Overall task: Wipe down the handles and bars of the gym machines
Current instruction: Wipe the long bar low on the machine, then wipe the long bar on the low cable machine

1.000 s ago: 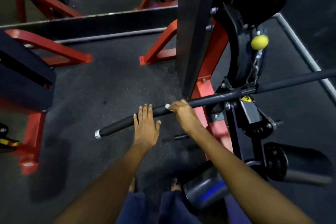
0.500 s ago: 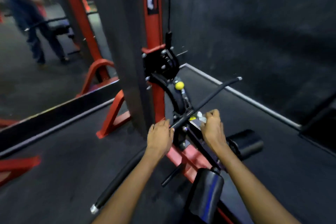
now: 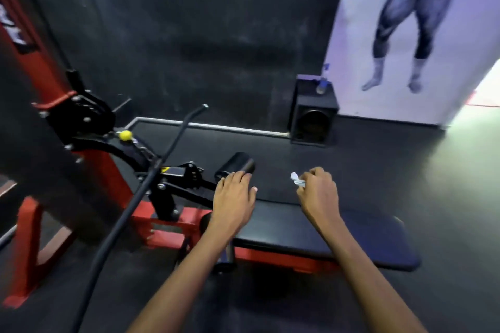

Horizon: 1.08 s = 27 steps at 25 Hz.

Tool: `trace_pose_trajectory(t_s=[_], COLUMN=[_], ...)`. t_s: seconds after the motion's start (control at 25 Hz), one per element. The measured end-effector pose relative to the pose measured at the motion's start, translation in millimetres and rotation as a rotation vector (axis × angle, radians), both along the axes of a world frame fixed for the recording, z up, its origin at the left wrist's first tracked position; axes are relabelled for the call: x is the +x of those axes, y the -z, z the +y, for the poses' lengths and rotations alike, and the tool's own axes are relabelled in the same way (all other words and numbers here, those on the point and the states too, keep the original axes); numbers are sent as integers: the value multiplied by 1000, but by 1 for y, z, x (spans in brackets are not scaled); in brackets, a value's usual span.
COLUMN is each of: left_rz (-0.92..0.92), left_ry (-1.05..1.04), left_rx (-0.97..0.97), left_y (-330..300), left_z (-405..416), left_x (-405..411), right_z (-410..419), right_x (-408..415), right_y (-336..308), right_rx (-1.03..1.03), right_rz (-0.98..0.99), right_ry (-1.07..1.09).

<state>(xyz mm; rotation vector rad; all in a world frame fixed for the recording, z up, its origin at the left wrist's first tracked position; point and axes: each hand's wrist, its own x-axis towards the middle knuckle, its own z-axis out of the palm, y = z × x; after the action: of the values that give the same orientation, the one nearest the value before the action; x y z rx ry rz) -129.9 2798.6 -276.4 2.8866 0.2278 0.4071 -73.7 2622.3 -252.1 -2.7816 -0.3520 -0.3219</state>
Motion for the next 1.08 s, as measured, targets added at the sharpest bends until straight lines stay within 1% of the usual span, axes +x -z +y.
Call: trace_pose_trajectory(t_s=[0.16,0.4,0.52,0.6,0.8,1.08], left_rz=[0,36,33,23,18,51], left_ry=[158,319,412,462,543,496], left_rx=[-41,-129,-117,-86,-54,-96], left_y=[-14,-24,-20,-15,-10,-10], left_z=[-134,-362,-462,-509,-620,-737], left_x=[8,19,24,35,108,270], right_z=[-143,-354,-443,-484,-596,-718], right_x=[-17,-41,-40,-33,29,176], right_y=[0,0,-1,1,11,-8], right_rx=[16,9,4,4,19,-46], right_rz=[10,20,10,10,26,36], right_ry=[162,305,375,399,459,409])
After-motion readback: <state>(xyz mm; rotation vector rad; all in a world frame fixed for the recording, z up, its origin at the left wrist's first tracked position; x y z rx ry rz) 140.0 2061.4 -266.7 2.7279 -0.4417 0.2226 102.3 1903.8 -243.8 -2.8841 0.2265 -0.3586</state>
